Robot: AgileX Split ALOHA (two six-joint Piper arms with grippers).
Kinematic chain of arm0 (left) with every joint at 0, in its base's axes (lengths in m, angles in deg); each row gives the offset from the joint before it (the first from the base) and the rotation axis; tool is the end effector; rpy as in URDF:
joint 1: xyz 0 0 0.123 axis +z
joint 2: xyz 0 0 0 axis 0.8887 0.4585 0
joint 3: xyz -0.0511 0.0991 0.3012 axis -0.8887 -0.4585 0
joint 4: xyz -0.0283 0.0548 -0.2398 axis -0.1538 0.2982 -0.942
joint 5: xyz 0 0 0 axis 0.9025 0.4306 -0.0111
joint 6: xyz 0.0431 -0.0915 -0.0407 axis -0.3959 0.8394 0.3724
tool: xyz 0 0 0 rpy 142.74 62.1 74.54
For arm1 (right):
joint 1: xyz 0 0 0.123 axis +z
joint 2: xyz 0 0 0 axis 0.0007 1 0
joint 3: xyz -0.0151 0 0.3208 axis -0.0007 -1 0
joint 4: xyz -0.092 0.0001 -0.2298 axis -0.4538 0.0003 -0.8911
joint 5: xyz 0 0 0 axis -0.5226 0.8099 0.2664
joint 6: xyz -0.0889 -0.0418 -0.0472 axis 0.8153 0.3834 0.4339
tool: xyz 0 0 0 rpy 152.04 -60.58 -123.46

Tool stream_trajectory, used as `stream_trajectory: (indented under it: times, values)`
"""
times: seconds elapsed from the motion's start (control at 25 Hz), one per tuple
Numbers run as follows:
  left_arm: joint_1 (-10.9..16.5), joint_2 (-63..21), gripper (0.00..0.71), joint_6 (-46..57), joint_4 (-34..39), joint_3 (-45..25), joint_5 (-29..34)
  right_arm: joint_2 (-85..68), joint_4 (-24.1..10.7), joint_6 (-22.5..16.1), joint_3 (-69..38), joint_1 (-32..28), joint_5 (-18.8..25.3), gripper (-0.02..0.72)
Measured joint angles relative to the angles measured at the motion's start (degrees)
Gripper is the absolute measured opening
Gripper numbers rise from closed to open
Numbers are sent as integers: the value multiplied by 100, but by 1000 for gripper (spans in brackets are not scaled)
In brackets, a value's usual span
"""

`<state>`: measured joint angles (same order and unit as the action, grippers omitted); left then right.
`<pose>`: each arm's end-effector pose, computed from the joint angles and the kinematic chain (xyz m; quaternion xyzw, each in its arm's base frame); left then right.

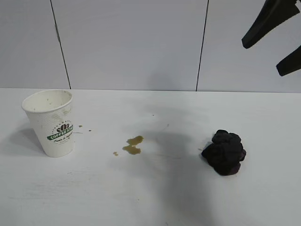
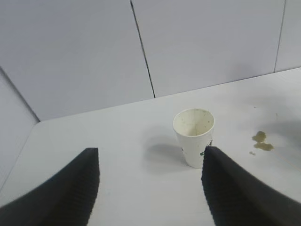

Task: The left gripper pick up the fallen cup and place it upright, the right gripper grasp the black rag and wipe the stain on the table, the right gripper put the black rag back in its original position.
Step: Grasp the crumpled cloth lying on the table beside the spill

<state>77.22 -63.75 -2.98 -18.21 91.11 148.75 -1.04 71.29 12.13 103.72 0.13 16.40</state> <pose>-0.0510 -0.0409 0.3201 0.0677 0.7867 0.0508 0.6115 0.2664 0.0535 0.3275 0.0354 0.9441 0.2652 0.1928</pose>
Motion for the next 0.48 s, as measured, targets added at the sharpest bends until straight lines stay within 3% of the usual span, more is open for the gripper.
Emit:
stream_trajectory:
  times: [0.24, 0.48]
  values:
    - [-177, -5, 457, 1361, 1126, -339, 264, 0, -99, 39, 0, 0, 95, 475]
    - [-580, 1, 457, 1554, 1336, -968, 329, 0, -210, 49, 0, 0, 180, 475]
